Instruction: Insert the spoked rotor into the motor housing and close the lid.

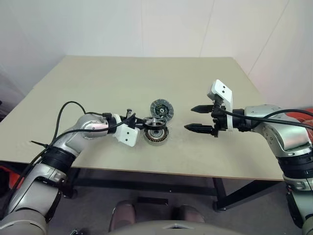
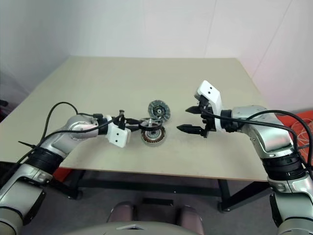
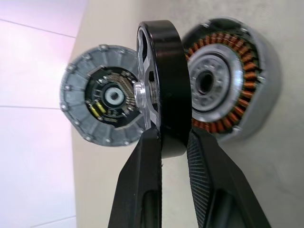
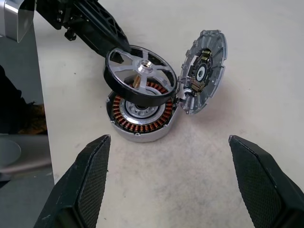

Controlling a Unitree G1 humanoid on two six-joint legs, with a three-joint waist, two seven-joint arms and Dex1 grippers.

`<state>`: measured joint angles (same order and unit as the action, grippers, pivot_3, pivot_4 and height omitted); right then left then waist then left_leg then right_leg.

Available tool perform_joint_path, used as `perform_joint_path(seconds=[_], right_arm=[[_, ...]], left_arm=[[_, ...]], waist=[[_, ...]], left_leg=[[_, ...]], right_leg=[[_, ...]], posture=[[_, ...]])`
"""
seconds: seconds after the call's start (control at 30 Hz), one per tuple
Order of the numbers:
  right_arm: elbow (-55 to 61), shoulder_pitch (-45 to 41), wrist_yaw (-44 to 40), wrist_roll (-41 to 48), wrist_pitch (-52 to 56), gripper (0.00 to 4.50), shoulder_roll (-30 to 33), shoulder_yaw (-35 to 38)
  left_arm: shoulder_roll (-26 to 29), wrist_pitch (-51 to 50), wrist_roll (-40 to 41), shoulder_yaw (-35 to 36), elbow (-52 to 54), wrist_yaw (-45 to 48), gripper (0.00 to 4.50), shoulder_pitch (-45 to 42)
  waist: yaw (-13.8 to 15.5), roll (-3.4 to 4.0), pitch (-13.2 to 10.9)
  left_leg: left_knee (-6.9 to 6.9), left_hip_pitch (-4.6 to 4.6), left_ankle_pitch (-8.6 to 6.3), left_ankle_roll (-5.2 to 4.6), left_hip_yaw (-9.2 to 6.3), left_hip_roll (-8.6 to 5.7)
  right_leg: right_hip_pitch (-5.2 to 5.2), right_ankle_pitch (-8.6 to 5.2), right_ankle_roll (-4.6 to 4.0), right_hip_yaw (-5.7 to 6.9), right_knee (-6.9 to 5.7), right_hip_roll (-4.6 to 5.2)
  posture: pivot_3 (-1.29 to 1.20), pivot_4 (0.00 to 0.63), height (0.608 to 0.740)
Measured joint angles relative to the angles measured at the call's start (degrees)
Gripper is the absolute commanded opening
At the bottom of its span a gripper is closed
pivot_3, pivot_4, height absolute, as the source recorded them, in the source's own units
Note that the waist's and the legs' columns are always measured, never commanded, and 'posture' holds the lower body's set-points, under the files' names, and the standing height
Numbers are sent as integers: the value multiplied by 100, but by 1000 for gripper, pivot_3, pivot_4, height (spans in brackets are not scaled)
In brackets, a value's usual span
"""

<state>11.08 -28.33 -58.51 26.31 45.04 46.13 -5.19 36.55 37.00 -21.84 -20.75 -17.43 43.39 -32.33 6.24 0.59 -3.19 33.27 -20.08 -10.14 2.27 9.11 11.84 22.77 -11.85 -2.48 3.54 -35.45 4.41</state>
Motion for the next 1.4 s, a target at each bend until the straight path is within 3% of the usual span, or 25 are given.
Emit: perform_joint_path(seconds=[0.07, 0.1, 0.43, 0.67, 0.87, 1.07, 1.23, 1.33, 1.4], right_arm=[[0, 0, 12, 0, 0, 4500, 0, 0], [0, 0, 17, 0, 0, 4500, -1, 0], [0, 0, 25, 0, 0, 4500, -22, 0], [1, 1, 17, 1, 1, 4500, -26, 0], [16, 2, 17, 13, 13, 4500, -40, 0], [28, -1, 170, 79, 78, 4500, -410, -7], [-69, -41, 827, -88, 61, 4500, -1109, -60], [-160, -36, 1097, -139, 37, 3892, -1512, -76], [-161, -38, 1225, -153, 24, 3219, -1726, -90]], left_arm=[[-29, 17, 16, 0, -23, 10, 434, -9], [-48, 17, 47, 0, -26, 33, 1160, -9], [-47, -20, 307, 2, 0, 252, 4380, 89], [82, -752, 1116, 27, 510, 989, 4446, 175], [604, -2688, 2466, 329, 1557, 2018, 4446, 459], [486, -6272, 4710, 1680, 2369, 1589, 4446, 563], [495, -7569, 5502, 2731, 2141, 1050, 4446, 836], [487, -7692, 5566, 3049, 1999, 900, 4500, 1304], [363, -7577, 5587, 3134, 1998, 918, 4500, 1578]], waist=[[0, 0, 0], [2, 0, 0], [8, 0, 0], [12, 0, 0], [5, 0, 0], [-13, 0, 0], [-91, 1, 1], [-77, 1, 1], [-55, -3, 0]], left_leg=[[0, 0, 0, 0, 0, 0], [0, -1, 0, 0, 0, 0], [2, -2, 1, 1, 0, 0], [3, -1, 1, 1, 1, 1], [2, 1, 2, 4, 5, 0], [19, 3, 6, 10, 6, -8], [19, 9, 9, 14, 8, -6], [16, 2, 8, 12, 7, -6], [12, -4, 5, 8, 2, -5]], right_leg=[[3, 0, 0, 0, -3, 0], [4, 0, 0, 0, -4, 0], [4, 0, 0, -1, -5, 0], [7, 0, -1, -1, -10, 0], [19, -3, -5, -7, -27, 0], [17, -2, -7, -8, -33, -5], [16, -3, -6, -8, -29, -11], [19, -3, -6, -8, -21, -11], [15, -3, -6, -8, -12, -10]], posture=[[0, 0, 740], [0, 0, 740], [0, 0, 740], [0, 0, 740], [0, 0, 740], [0, 0, 740], [0, 0, 740], [0, 0, 740], [0, 0, 740]])
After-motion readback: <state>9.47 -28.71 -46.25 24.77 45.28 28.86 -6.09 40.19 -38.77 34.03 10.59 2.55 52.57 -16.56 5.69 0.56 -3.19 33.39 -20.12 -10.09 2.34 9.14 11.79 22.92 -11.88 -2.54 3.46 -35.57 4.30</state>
